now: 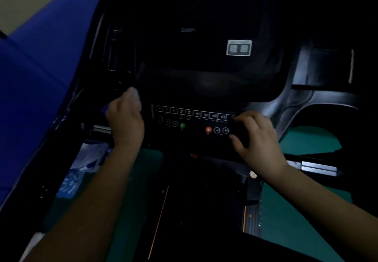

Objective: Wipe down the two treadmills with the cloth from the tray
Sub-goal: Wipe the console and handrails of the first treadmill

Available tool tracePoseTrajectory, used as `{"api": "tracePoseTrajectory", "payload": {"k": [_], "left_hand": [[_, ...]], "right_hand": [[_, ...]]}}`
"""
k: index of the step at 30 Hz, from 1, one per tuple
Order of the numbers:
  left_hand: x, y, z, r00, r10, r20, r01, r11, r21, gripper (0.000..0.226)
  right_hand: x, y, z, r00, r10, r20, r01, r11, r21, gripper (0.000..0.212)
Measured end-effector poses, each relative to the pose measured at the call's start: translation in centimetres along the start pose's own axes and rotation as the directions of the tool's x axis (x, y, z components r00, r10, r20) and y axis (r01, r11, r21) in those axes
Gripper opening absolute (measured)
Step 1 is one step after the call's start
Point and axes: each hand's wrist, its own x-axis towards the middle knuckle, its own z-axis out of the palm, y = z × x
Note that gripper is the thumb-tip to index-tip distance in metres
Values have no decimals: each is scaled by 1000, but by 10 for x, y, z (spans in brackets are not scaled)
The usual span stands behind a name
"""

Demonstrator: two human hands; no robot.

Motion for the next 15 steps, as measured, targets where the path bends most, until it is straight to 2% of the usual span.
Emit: {"api": "tracePoseTrajectory", "payload": {"k": [2, 4, 5, 6, 8, 10, 13, 15], "left_hand": [[-11, -37, -22, 968, -200, -148, 189, 978, -88, 46], [-26, -66, -31, 939, -262, -223, 240, 963, -119, 46], [-33, -73, -28, 938, -277, -209, 258, 960, -112, 43], [-40, -76, -21, 957, -239, -164, 222, 968, -116, 40], [-55, -66, -2, 998, -64, -26, 61, 993, -105, 42], [-67, -61, 15, 995, 72, 70, -67, 995, -75, 46], [-50, -84, 20, 990, 131, 56, -127, 990, -69, 48], [-28, -118, 11, 988, 152, 25, -152, 988, -6, 46]], "right_hand": [[16, -16, 13, 996, -67, 62, 68, 998, -7, 44], [31, -30, 30, 987, -125, 104, 126, 992, -8, 46], [39, -36, 40, 980, -158, 118, 161, 987, -15, 48], [47, -42, 51, 972, -198, 129, 203, 979, -29, 51], [63, -54, 71, 952, -265, 154, 280, 956, -87, 56], [77, -64, 89, 939, -292, 181, 323, 931, -169, 62], [87, -72, 104, 943, -289, 164, 325, 905, -272, 63], [86, -72, 107, 945, -290, 149, 324, 890, -321, 63]]}}
